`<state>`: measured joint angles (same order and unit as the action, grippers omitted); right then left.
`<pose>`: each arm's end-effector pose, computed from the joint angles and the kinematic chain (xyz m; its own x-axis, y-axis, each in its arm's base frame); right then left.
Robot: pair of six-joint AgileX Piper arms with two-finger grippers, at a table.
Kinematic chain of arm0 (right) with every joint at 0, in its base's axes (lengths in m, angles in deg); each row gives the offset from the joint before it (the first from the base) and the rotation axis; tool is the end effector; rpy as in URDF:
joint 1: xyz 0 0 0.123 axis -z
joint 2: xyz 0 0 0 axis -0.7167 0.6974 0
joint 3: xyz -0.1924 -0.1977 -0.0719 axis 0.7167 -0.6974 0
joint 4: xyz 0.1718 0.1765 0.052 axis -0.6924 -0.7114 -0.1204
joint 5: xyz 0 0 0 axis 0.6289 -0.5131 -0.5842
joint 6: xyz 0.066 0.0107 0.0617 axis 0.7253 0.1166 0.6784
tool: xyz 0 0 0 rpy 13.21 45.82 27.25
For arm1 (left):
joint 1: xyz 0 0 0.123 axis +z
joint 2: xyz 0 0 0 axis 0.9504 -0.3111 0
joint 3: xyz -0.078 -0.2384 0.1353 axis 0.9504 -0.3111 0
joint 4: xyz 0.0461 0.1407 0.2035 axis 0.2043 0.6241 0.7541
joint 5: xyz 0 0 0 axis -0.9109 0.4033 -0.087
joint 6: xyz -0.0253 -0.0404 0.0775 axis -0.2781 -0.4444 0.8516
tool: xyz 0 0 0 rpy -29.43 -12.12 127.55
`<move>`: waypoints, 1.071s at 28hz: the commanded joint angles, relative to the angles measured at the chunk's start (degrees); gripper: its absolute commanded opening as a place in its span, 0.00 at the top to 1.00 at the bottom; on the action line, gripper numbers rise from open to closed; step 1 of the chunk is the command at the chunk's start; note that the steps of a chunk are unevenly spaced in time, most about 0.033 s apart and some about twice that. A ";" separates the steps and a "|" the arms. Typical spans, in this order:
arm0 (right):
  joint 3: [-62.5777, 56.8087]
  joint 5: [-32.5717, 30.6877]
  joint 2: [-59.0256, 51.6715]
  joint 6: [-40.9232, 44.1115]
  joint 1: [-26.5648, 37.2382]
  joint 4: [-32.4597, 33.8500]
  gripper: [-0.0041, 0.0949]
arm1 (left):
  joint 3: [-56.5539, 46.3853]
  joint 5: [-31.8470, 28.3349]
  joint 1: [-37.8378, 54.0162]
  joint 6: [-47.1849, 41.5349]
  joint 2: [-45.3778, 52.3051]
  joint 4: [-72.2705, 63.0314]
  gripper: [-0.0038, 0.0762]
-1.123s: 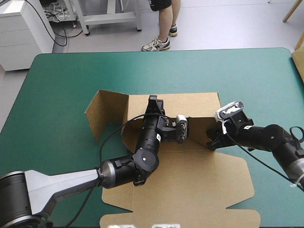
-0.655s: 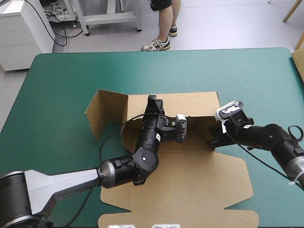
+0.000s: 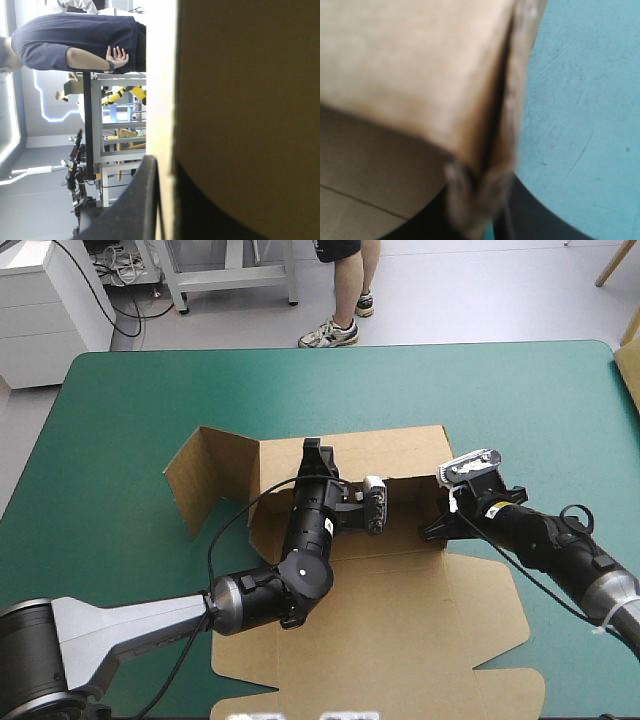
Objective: Fold the box
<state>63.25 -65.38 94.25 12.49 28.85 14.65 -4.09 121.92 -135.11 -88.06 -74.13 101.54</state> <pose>0.2418 0.0839 0.2628 -0.5664 -0.3016 -0.7669 -0.4422 0.8965 -0.0260 0.2170 -0.2763 0.2734 0.1604 0.9821 -0.0985 0.2825 0.0499 0.9580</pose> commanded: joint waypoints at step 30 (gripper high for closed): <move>2.68 -2.14 -1.64 13.94 -0.99 9.31 0.96 | 1.23 0.24 -2.97 -5.22 1.09 4.11 0.38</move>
<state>63.74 -66.04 94.19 21.89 28.26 20.47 -4.22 120.40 -136.35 -91.97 -75.25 103.62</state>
